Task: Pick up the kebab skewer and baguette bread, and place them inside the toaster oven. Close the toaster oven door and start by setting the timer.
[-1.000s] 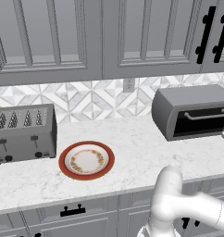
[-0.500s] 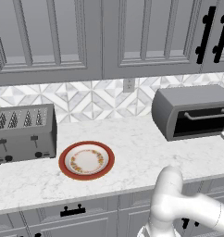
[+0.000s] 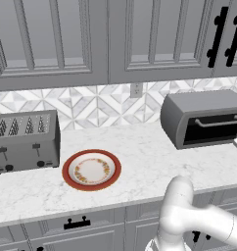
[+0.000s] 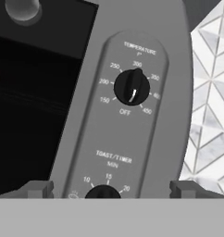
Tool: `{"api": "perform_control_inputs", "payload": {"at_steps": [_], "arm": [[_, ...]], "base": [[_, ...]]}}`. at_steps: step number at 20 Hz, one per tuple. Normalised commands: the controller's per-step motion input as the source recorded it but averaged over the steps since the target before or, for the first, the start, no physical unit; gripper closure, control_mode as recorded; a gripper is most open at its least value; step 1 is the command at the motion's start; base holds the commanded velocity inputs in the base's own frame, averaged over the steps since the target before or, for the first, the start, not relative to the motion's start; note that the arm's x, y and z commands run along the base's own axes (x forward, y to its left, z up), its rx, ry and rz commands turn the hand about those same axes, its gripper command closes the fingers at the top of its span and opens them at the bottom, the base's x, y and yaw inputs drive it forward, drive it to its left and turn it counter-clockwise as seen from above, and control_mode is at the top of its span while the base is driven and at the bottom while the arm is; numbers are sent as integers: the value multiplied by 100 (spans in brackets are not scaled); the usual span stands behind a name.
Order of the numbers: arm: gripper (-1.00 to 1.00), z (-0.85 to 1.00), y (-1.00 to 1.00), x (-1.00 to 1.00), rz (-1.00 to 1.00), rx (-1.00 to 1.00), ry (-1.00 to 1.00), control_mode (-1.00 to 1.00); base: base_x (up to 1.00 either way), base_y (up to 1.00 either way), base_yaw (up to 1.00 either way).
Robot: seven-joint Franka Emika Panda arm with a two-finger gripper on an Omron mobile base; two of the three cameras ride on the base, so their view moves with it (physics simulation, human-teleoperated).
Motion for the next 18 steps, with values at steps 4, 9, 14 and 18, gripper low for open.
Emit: {"api": "perform_control_inputs", "payload": {"at_steps": [4, 9, 14, 18], "arm": [[-100, 0, 0, 0, -2, 0, 0, -100], [-100, -6, 0, 0, -1, 0, 0, -100], [-100, -13, 0, 0, -1, 0, 0, -100], [-100, -6, 0, 0, 0, 0, 0, -100]], "base": [[0, 0, 0], [0, 0, 0], [0, 0, 0], [0, 0, 0]]}}
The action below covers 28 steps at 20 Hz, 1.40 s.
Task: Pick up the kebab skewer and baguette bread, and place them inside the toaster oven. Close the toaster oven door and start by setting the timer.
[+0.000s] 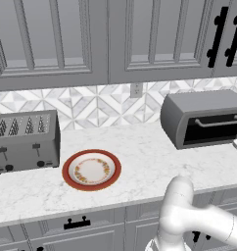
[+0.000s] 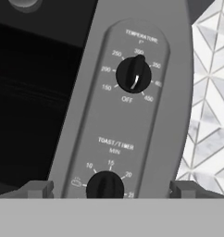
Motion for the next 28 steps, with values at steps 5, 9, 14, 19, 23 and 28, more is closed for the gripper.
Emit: {"api": "perform_control_inputs", "payload": {"at_steps": [5, 9, 14, 19, 23, 28], "arm": [[-100, 0, 0, 0, 0, 0, -1, -100], [100, 0, 0, 0, -1, 0, -1, -100], [100, 0, 0, 0, -2, 0, -1, -100], [100, 0, 0, 0, -3, 0, -2, -100], [100, 0, 0, -9, -3, 0, -2, -100], [100, 0, 0, -6, -1, 0, -2, -100]], "base": [[0, 0, 0], [0, 0, 0], [0, 0, 0], [0, 0, 0], [0, 0, 0], [0, 0, 0]]}}
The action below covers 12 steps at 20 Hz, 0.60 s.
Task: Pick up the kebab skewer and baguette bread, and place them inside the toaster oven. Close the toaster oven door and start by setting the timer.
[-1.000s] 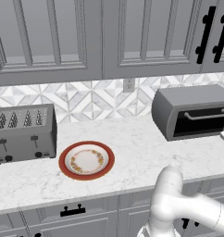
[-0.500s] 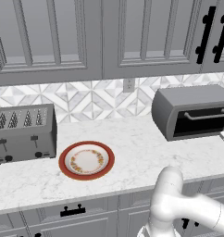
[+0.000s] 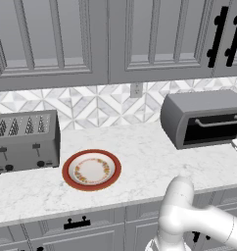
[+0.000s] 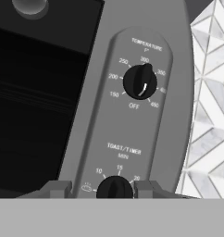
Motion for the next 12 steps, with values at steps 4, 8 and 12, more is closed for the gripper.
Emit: {"api": "perform_control_inputs", "payload": {"at_steps": [4, 8, 12], "arm": [[100, 0, 0, 0, 0, 0, -2, -100], [100, 0, -3, 0, 0, 0, -2, -100], [100, 0, -14, -2, 0, 0, -2, -100]], "base": [[0, 0, 0], [0, 0, 0], [0, 0, 0]]}}
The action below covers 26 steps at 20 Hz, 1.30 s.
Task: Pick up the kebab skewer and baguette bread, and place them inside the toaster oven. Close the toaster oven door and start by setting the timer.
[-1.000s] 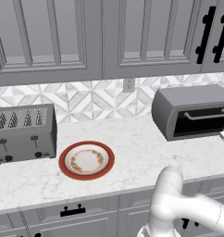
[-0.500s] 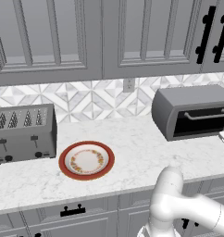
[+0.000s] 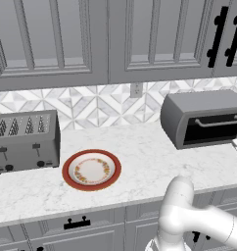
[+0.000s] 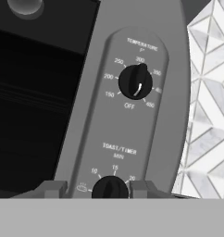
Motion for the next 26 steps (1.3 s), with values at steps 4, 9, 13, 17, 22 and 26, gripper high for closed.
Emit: {"api": "perform_control_inputs", "payload": {"at_steps": [4, 9, 13, 17, 22, 26], "arm": [[100, 0, -22, -4, 1, 0, -1, -100], [100, 0, -11, -5, 3, 0, 0, -100], [100, 0, -9, -11, 4, 0, 0, -100], [100, 0, -21, -17, 5, 0, 0, -100], [100, 0, -34, -14, 8, 0, 0, -100], [100, 0, -37, -15, 10, 0, 0, -100]], "base": [[0, 0, 0], [0, 0, 0], [0, 0, 0], [0, 0, 0], [0, 0, 0], [0, 0, 0]]}}
